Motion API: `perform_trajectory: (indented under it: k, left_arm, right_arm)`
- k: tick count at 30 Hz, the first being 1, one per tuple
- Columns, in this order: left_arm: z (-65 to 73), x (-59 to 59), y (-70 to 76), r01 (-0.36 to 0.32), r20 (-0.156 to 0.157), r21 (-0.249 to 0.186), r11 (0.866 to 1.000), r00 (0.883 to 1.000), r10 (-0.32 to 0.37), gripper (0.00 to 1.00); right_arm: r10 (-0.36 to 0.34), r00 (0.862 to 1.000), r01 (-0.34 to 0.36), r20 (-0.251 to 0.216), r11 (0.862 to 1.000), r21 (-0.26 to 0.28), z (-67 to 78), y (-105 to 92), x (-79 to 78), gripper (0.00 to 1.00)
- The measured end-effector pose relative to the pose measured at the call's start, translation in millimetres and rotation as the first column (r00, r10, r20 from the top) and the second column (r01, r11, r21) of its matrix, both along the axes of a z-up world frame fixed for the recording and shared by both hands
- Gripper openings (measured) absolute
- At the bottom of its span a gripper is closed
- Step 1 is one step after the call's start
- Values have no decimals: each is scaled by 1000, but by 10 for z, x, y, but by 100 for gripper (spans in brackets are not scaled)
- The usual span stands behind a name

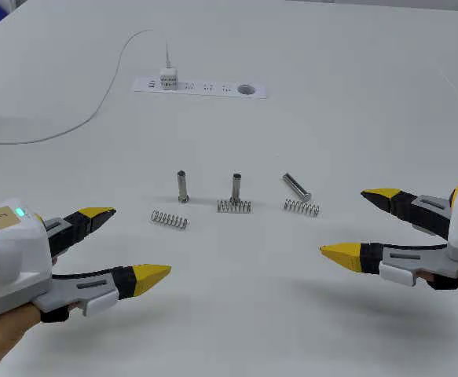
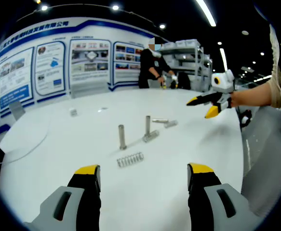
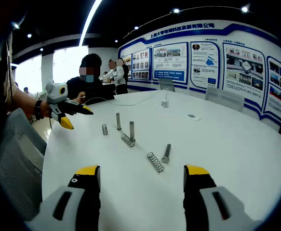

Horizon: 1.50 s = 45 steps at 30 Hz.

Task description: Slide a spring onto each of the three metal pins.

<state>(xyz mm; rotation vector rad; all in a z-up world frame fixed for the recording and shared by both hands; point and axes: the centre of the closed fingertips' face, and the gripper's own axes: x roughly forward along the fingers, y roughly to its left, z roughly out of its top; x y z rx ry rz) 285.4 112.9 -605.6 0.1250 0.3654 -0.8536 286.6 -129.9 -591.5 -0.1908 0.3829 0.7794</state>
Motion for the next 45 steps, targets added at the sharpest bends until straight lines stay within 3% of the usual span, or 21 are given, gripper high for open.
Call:
perform_trajectory:
  k: [27, 36, 45]
  left_arm:
    - [-11, 2, 4, -5, 0, -4, 1000, 1000, 5, 74]
    - [-7, 1, 1, -3, 1, -5, 1000, 1000, 3, 74]
    - [-10, 4, 1, -5, -1, -9, 1000, 1000, 5, 74]
  right_arm:
    - [-17, 1000, 17, -6, 1000, -9, 5, -24, 49, 69]
    - [-55, 998, 54, -30, 998, -24, 52, -48, 230, 57]
    - [-57, 998, 53, -39, 995, -84, 89, 58, 483, 48]
